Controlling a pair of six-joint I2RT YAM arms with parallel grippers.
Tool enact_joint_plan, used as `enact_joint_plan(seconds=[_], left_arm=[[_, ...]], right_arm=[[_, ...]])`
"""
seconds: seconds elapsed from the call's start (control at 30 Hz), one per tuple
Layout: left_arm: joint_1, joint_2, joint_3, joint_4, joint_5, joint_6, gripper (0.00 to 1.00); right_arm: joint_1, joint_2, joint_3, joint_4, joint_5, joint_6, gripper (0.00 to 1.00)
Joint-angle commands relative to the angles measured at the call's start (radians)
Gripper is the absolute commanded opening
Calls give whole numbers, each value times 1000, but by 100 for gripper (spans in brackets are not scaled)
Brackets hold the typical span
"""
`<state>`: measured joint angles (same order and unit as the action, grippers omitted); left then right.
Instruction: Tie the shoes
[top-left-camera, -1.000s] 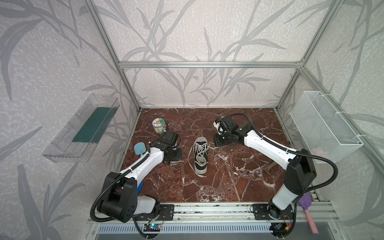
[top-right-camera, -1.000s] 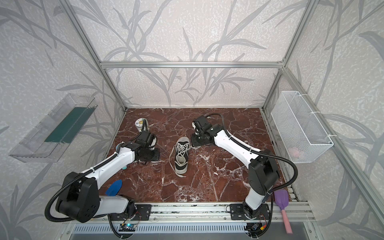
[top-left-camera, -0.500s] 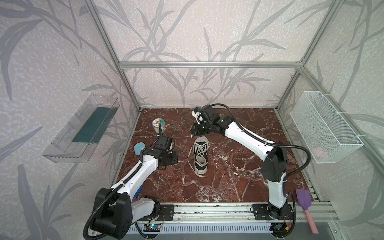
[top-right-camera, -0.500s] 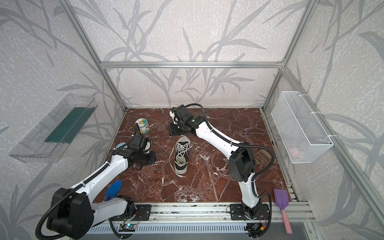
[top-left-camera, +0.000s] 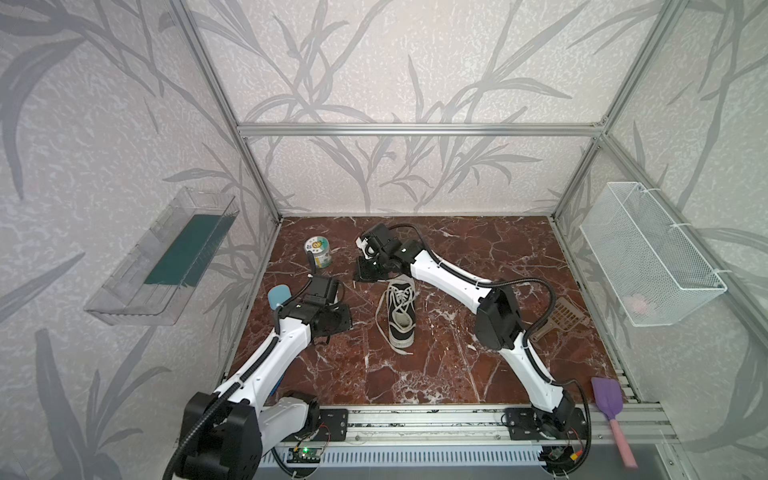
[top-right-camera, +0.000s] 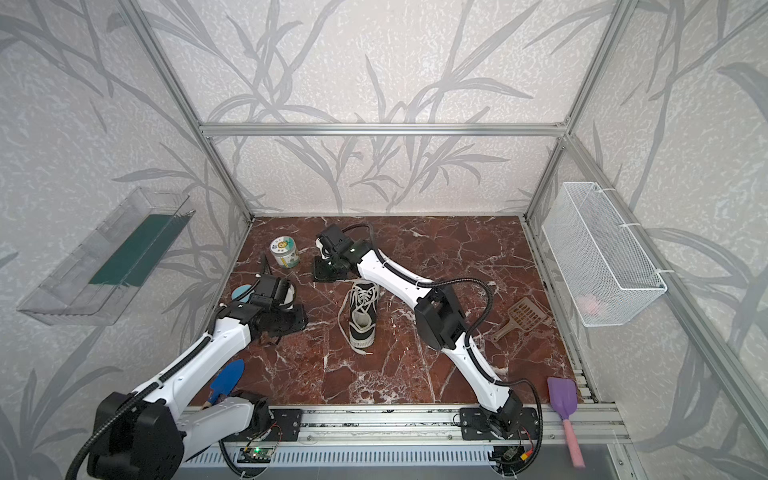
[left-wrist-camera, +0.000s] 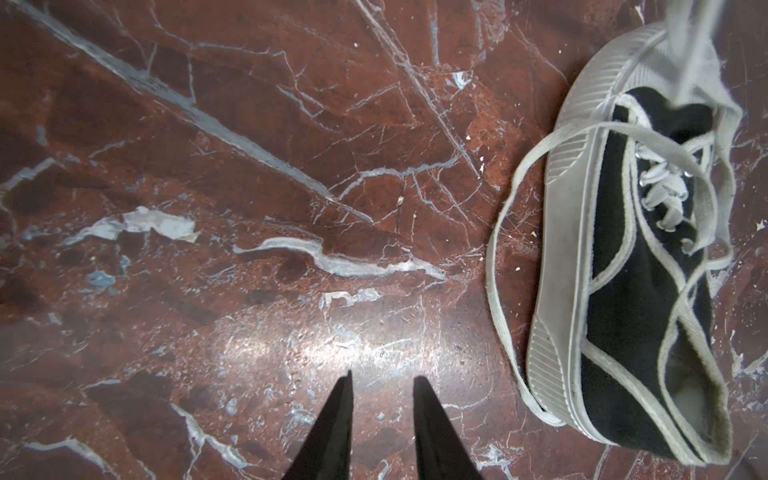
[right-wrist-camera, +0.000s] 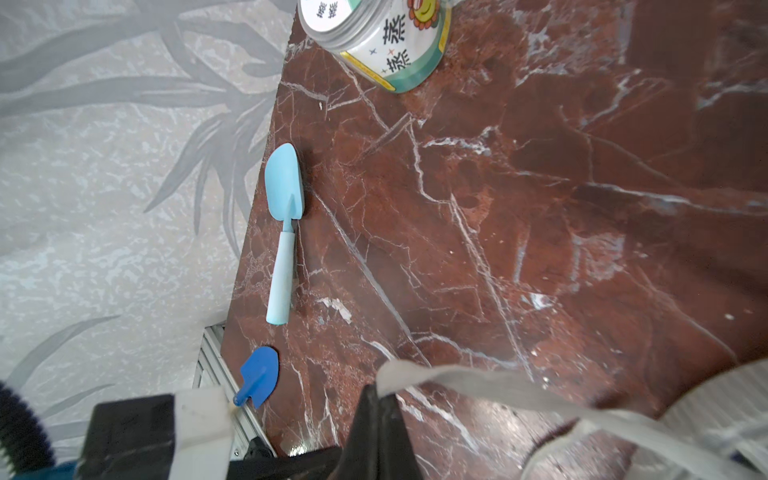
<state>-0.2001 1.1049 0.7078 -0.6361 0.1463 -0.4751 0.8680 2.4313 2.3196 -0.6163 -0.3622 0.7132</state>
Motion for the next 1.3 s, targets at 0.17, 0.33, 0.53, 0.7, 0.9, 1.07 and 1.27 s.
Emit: enact_joint_plan(seconds=[0.17,0.33,0.53,0.7,0.9,1.07,1.27], left_arm=[[39,-65,-6,-27,-27,-26,29],[43,-63,-4,-24,-21,-23,29],[42,-60,-5,-18,-10,-16,32],[45,-57,31,-67,-53,40,39],[46,-58,49,-98,-51,51,47],[45,-63,21,-56,28,65,47],[20,-53,4,-16,24,37,43]], right_arm=[[22,176,216,-70,-34,89,0],[29,224,250,-65,-59,96,0],[29,186,218,-93,-37,65,53],[25,127,144,-71,-23,45,66],[25,98,153,-120,13,-2,72],[11,23,102,-135,34,-32,73],[-29,-218,-196,-44,84,-57,73]])
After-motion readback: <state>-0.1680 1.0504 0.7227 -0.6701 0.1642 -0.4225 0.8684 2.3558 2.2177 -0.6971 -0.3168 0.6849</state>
